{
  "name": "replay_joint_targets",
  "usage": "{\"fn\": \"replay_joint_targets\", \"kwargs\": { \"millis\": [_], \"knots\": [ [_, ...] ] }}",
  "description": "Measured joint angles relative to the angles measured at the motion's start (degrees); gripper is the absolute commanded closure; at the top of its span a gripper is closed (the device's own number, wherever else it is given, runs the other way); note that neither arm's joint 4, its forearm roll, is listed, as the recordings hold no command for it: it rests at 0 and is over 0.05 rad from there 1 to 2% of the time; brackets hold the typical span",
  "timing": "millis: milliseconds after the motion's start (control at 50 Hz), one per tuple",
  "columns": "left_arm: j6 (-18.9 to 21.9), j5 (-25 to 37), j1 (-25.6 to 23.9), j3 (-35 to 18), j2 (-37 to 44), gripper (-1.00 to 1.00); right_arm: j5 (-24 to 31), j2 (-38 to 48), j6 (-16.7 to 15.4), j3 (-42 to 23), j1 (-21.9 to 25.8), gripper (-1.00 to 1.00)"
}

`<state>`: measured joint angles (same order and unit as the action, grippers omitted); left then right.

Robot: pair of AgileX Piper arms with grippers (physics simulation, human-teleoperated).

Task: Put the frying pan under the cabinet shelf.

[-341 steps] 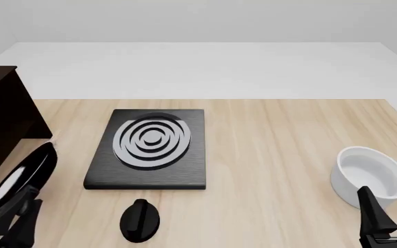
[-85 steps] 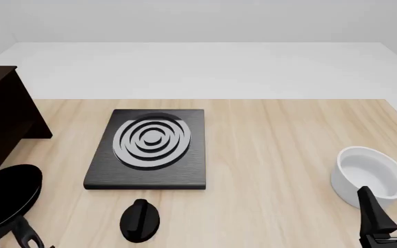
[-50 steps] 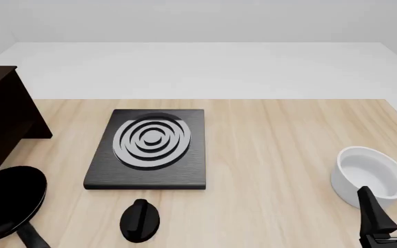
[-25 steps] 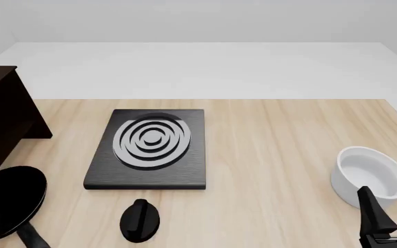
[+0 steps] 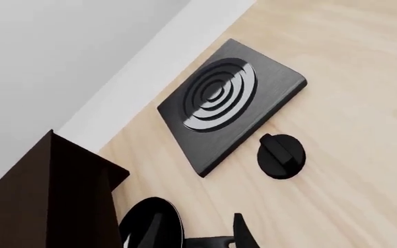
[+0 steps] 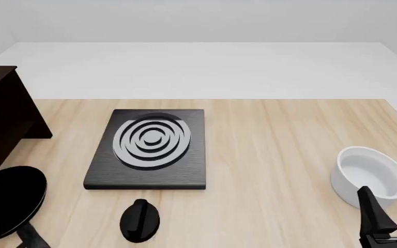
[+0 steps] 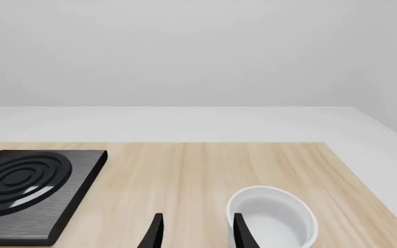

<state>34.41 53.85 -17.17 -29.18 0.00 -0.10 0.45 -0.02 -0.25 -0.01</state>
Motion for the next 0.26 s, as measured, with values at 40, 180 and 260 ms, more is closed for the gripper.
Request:
{"fn": "replay_joint_targets", "kwargs": {
  "millis": [40, 180, 260],
  "knots": [
    [-0.3, -0.1, -0.6, -0.2, 0.0, -1.00, 0.0, 0.0, 0.0, 0.0, 0.0, -1.00],
    [-1.3, -0.5, -2.9, -0.8, 0.0, -1.00, 0.0, 0.0, 0.0, 0.0, 0.0, -1.00],
    [-1.4, -1.0, -4.1, -0.9, 0.0, -1.00, 0.0, 0.0, 0.0, 0.0, 0.0, -1.00]
  ]
}}
